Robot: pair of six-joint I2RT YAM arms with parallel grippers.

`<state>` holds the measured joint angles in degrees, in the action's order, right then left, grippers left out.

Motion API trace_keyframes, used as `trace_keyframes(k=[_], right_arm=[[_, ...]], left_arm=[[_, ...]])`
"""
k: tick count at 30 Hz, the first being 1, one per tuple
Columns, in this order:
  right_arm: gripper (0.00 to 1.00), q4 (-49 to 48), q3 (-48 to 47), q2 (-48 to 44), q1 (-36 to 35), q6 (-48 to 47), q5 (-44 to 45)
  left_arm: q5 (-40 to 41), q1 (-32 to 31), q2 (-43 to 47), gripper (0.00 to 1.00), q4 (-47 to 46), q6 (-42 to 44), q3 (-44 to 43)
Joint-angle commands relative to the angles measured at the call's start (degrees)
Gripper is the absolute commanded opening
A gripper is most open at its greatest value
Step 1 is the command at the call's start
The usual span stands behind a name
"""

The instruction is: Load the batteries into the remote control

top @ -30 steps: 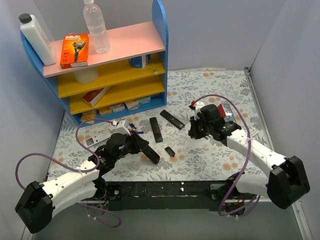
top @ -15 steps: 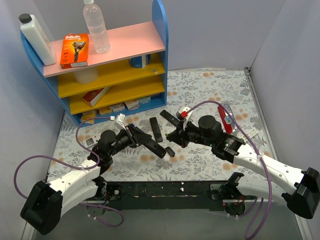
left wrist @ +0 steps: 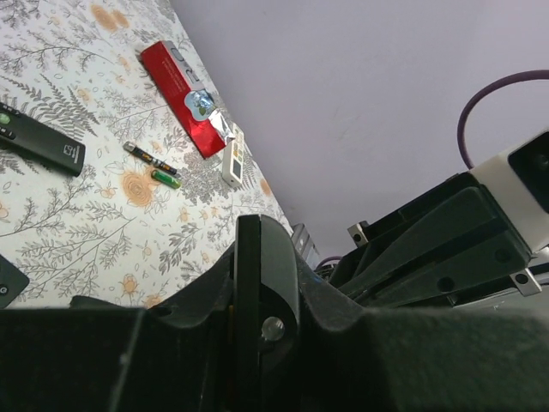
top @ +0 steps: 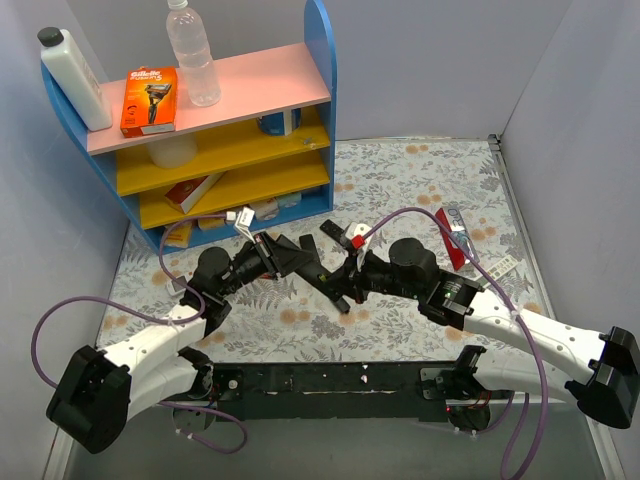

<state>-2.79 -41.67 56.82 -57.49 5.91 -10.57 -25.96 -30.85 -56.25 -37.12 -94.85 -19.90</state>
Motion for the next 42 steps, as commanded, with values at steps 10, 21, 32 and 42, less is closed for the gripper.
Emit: trace_keyframes(k=[10,21,32,42], right_arm=[[0.01,-3.1,-1.66,-0.48,-0.43,-3.8,4.68],[0.01,-1.26,-3.32,-1.45,-0.43,-3.98,6.17],[0.01,9.9,-11.94,-0.83,-0.43,-3.28,12.58],[0.01,33.63,-10.72,5.49,9.05,7.35,22.79]], left_arm=[[-3.22,0.26,-1.76,0.0,-7.61,-1.83,-4.62],[-4.02,0.18,-3.78,0.0,-8.32,-0.78,-6.73],[-0.06,0.18,-3.08,0.0,1.61,4.32,-7.78],[6.35,0.18,-0.27,0.0,7.41,4.23,-1.46]])
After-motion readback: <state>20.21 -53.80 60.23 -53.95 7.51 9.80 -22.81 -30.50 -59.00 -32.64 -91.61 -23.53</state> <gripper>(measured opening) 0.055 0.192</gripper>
